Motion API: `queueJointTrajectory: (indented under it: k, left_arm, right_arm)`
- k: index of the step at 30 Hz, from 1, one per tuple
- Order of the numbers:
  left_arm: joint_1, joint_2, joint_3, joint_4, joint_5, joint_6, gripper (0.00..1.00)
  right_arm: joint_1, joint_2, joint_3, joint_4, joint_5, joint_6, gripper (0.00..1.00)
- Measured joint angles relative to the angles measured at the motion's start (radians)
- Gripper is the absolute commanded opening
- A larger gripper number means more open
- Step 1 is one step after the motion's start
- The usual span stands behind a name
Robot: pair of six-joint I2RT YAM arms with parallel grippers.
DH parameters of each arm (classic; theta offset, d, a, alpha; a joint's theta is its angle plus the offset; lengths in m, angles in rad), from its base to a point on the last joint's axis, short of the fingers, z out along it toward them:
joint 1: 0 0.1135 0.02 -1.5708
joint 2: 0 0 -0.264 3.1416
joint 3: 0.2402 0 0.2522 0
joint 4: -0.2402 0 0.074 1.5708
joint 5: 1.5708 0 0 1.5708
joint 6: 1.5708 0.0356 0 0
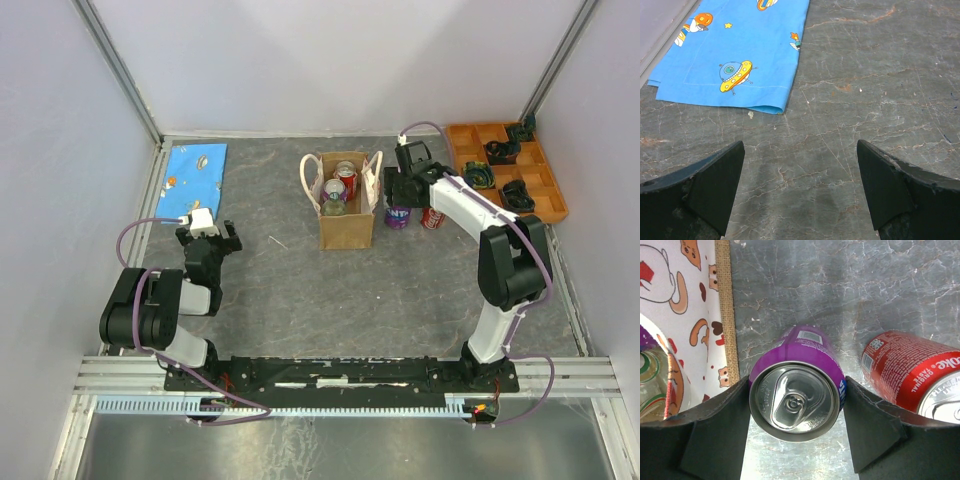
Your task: Take the beverage out of the canvas bag
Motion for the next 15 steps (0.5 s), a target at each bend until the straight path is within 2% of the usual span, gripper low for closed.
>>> queueJointTrajectory:
  k: [2,4,6,7,9,12,15]
  left_arm:
    - [0.000,0.000,0.000,0.000,0.000,0.000,0.99]
    - [0.000,0.000,0.000,0.000,0.000,0.000,0.99]
    - [0.000,0.000,0.000,0.000,0.000,0.000,0.99]
    - [0.000,0.000,0.000,0.000,0.000,0.000,0.99]
    - [0.000,0.000,0.000,0.000,0.000,0.000,0.99]
    - [0.000,0.000,0.000,0.000,0.000,0.000,0.99]
    - [0.000,0.000,0.000,0.000,0.000,0.000,0.99]
  right_arm:
    - [0.000,0.008,-0.001,0.018,-0.002,0.004,0.04]
    - [0.000,0.010,-0.001,0.024,-0.001,0.009,0.15]
    - [0.000,0.010,-0.001,0.025,-0.002,0.011,0.32]
    - [0.000,0.010,-0.001,0.025,-0.001,0.013,0.45]
    - [0.000,0.010,-0.001,0.025,-0.001,0.014,0.63]
    - [0.000,0.010,-0.001,0.025,0.000,0.017,0.73]
    - [0.000,0.010,-0.001,0.025,0.000,0.018,0.79]
